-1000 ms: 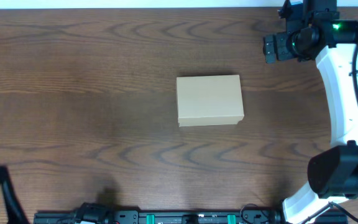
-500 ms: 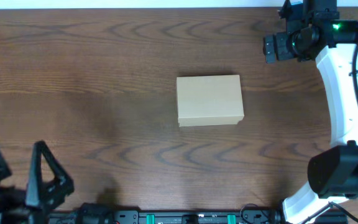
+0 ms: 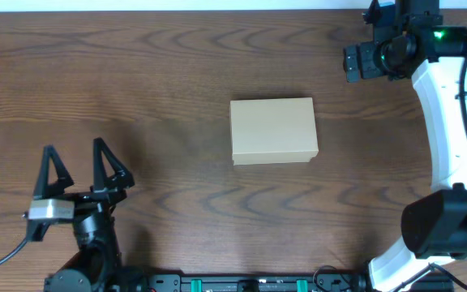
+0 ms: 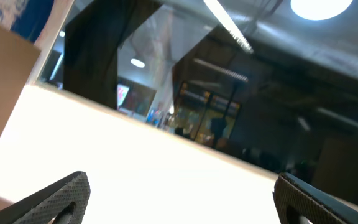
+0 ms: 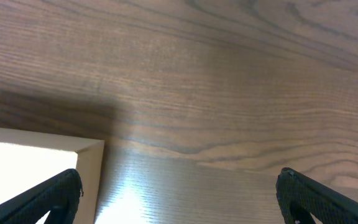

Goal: Pack container

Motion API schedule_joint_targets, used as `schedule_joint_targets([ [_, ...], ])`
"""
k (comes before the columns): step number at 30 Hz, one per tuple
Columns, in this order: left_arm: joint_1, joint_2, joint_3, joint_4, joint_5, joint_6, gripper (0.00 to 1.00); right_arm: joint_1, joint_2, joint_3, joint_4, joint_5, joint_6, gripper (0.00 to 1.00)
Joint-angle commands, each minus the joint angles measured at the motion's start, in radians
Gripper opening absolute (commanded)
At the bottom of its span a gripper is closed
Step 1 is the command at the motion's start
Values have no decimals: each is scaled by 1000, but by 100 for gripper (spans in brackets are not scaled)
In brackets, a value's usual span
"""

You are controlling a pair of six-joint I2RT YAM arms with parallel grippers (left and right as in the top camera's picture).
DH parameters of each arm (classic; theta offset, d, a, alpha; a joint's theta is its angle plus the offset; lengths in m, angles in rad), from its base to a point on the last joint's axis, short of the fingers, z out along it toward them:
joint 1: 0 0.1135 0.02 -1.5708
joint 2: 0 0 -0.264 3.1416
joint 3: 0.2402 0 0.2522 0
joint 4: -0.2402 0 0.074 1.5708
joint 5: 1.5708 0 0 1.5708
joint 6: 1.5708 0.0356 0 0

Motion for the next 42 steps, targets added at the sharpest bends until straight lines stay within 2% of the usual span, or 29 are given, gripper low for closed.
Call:
schedule_joint_targets([
  [1,4,-12,-57,12,-34,0,95,3,-5,19,-2,7,-1,99],
  [10,4,-54,-213,13,-40,-3,95,4,-5,19,-2,7,-1,99],
  [14,19,-135,-239,-75,-42,-3,95,4,-5,19,-2,7,-1,99],
  [23,161,-165,-240,-222,-122,-2,96,3,-5,19,-2,7,-1,99],
  [27,267,-165,-240,-269,-122,-3,95,3,-5,19,-2,7,-1,99],
  [29,278,-165,-239,-296,-122,-3,95,3,-5,19,-2,7,-1,99],
  [40,261,-164,-239,-485,54,-4,95,3,-5,19,-2,7,-1,99],
  [42,261,-164,-239,-561,126,-3,95,3,-5,19,-2,7,-1,99],
])
